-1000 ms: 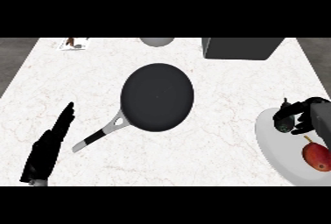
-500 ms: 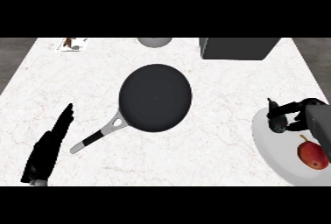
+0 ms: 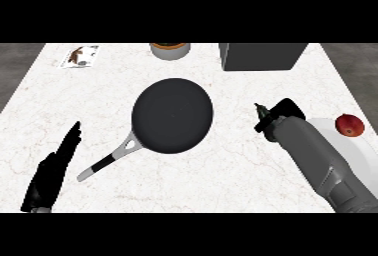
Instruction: Pick the eggplant from the plate and place it in the pan
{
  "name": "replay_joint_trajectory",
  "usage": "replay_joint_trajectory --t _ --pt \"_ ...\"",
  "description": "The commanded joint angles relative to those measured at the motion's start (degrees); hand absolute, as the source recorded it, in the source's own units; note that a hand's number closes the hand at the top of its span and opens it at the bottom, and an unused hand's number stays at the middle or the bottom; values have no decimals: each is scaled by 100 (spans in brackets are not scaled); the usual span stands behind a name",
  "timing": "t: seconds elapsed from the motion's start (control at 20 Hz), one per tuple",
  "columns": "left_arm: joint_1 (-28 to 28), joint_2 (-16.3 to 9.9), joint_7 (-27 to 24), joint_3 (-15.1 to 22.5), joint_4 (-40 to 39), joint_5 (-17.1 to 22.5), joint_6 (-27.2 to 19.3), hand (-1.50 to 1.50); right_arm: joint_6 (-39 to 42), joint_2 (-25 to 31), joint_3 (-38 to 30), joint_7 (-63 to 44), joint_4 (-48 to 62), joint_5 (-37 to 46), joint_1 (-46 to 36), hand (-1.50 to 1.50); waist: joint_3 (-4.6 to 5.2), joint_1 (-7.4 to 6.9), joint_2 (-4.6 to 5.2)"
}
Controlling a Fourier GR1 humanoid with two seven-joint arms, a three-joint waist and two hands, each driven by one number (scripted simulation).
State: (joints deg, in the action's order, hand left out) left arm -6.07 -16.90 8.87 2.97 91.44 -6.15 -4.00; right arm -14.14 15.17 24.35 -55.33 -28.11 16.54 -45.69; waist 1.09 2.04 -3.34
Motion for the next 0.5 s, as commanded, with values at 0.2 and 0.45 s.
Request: replay_joint_trajectory --t 0.2,0.45 --pt "8 -6 91 -117 -88 27 -56 0 -1493 -464 1637 -738 -1014 2160 -972 150 -40 151 -75" --pt "-152 -39 -32 -166 27 51 -40 0 -1506 -703 2033 -1740 -1735 3068 -1181 150 -83 206 31"
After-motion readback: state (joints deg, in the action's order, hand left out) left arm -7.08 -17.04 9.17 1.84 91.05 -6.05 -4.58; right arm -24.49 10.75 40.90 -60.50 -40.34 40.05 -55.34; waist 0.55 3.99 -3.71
